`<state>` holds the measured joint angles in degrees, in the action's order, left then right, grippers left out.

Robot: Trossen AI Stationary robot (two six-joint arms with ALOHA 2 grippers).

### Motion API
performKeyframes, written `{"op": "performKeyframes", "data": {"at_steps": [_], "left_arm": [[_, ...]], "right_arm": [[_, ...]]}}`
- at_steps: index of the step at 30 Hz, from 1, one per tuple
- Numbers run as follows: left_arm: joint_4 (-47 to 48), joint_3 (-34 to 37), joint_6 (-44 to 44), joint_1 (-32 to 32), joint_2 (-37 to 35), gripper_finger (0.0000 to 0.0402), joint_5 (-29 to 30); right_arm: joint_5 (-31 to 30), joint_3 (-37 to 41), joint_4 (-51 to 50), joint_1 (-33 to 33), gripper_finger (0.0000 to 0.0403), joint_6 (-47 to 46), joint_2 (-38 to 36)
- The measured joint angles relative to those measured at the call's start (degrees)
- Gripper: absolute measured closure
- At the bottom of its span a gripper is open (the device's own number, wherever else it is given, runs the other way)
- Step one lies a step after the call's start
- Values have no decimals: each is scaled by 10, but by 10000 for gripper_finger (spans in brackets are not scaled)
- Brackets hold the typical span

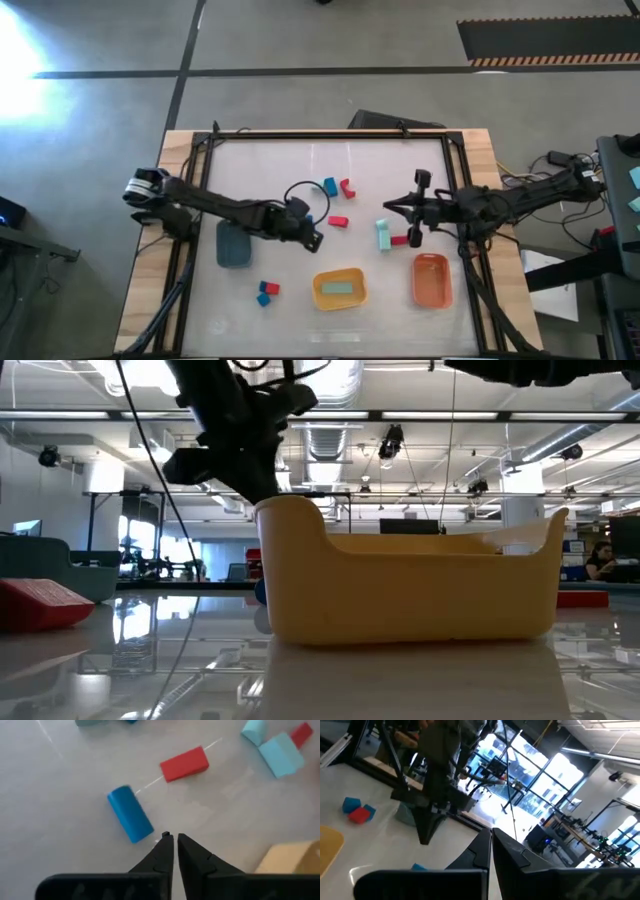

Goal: Sort & place blocks by color
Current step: Put the blue block into the blue bin

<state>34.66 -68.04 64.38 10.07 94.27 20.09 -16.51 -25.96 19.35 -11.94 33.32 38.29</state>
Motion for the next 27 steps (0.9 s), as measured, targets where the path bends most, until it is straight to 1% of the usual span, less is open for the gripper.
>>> {"op": "performKeyframes", "data": {"at_steps": [3, 7, 11, 15, 18, 27], "left_arm": [[8, 7, 5, -25, 14, 358, -6], [-4, 12, 28, -51, 40, 302, -6], [-14, 12, 28, -60, 73, 243, -8], [-12, 6, 11, -60, 95, 203, -15], [-16, 3, -2, -60, 102, 191, -16], [-28, 8, -2, -60, 128, 189, -19]], "right_arm": [[0, 3, -9, 0, 394, -3, -20], [0, 3, -30, 0, 394, -3, -34], [0, 3, -28, 0, 394, -2, -38], [0, 3, -29, 0, 394, 4, -34], [0, 3, -28, 0, 394, 9, -30], [0, 3, -28, 0, 394, 8, -29]]}}
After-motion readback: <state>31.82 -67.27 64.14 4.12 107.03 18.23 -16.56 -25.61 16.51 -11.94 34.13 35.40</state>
